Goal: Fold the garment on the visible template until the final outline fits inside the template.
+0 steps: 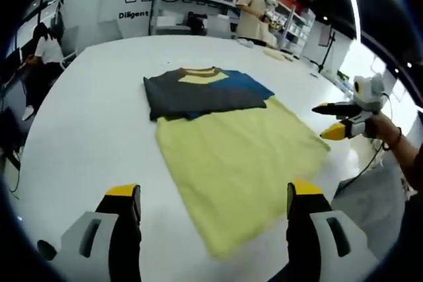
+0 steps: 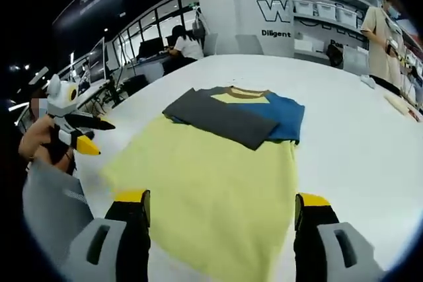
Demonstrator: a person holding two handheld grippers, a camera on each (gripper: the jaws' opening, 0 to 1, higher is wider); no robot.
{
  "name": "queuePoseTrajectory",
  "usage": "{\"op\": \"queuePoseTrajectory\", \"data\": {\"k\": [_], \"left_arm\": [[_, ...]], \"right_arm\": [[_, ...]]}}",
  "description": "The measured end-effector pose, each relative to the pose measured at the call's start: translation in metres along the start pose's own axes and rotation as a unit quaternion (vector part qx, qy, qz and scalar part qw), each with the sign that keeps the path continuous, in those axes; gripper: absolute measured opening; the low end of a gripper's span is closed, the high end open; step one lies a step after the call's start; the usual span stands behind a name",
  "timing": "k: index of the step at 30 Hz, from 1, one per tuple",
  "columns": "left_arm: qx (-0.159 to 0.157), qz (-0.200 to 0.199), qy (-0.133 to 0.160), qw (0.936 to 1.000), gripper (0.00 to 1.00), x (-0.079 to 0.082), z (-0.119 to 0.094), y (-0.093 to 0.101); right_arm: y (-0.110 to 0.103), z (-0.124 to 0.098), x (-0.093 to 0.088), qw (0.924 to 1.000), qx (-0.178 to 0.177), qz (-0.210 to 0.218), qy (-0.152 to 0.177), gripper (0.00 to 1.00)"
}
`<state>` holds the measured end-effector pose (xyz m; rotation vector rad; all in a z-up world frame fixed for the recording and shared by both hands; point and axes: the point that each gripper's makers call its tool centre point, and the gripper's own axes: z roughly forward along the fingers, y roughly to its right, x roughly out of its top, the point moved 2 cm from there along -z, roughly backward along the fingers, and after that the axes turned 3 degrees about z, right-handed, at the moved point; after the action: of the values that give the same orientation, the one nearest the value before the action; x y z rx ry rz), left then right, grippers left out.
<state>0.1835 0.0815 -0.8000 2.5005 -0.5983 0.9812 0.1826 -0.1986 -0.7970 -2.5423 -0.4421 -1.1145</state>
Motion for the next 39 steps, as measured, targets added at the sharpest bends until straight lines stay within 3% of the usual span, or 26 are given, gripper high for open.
{"op": "queuePoseTrajectory", "data": {"k": [6, 8, 10, 17, 22, 25, 29, 35, 39], "left_arm": [[0.006, -0.008, -0.023, 0.9997, 0.81, -0.016, -0.007, 0.003], [0.013, -0.045, -0.041, 0.9981, 0.78, -0.025, -0.01, 0.004], [0.01, -0.037, -0.034, 0.9987, 0.78, -0.027, -0.009, 0.003], [0.002, -0.051, -0.049, 0.9975, 0.73, -0.045, -0.009, 0.014], [0.01, -0.052, -0.058, 0.9969, 0.66, -0.052, -0.009, 0.014], [0.022, -0.063, -0.081, 0.9945, 0.54, -0.061, -0.011, 0.009], [0.029, -0.067, -0.084, 0.9937, 0.51, -0.065, -0.012, 0.006], [0.03, -0.086, -0.09, 0.9918, 0.32, -0.069, -0.012, 0.007], [0.024, -0.1, -0.087, 0.9909, 0.29, -0.068, -0.01, 0.008]], "right_arm": [[0.009, -0.007, -0.016, 0.9998, -0.006, 0.01, -0.014, 0.85], [0.011, -0.011, -0.023, 0.9996, -0.009, 0.015, -0.024, 0.85], [0.014, -0.015, -0.033, 0.9992, -0.017, 0.006, -0.035, 0.84], [0.015, -0.024, -0.053, 0.9983, -0.025, 0.023, -0.048, 0.78], [0.018, -0.029, -0.061, 0.9976, -0.037, 0.035, -0.048, 0.69], [0.024, -0.032, -0.07, 0.9961, -0.057, 0.03, -0.061, 0.62], [0.028, -0.034, -0.077, 0.9941, -0.073, 0.03, -0.074, 0.51], [0.036, -0.038, -0.083, 0.9909, -0.097, 0.041, -0.083, 0.35], [0.039, -0.039, -0.084, 0.9902, -0.102, 0.048, -0.083, 0.28]]}}
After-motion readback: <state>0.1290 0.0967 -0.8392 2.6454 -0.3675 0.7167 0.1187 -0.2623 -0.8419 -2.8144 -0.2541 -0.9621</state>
